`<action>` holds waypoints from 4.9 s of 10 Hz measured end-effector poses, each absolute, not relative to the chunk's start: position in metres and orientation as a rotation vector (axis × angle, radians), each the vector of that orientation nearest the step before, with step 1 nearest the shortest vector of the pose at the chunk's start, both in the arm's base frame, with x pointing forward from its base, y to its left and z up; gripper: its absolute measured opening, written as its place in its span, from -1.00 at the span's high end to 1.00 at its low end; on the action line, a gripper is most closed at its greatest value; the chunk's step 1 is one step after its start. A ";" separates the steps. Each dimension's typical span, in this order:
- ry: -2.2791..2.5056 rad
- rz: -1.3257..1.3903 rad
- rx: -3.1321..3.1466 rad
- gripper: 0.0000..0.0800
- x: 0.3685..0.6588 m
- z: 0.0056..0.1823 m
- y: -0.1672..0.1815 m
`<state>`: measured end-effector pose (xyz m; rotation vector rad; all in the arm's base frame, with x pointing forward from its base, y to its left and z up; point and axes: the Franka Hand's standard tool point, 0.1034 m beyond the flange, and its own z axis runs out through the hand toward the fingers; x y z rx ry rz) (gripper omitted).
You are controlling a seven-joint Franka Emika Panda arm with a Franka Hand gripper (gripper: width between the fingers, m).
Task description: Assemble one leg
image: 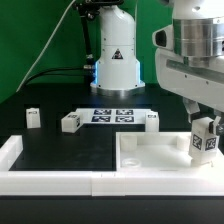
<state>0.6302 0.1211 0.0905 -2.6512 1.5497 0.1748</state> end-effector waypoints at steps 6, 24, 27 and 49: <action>0.572 0.139 -2.990 -0.62 0.630 0.089 0.122; 0.607 0.118 -2.995 0.27 0.632 0.088 0.116; 1.178 0.135 -2.846 0.27 0.631 0.087 0.116; 0.081 0.067 -3.056 -0.62 0.631 0.082 0.119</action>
Offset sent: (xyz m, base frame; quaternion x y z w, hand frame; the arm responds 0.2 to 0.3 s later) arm 0.0037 -0.0022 -0.0018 -0.0203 -0.0025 -0.2562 0.9664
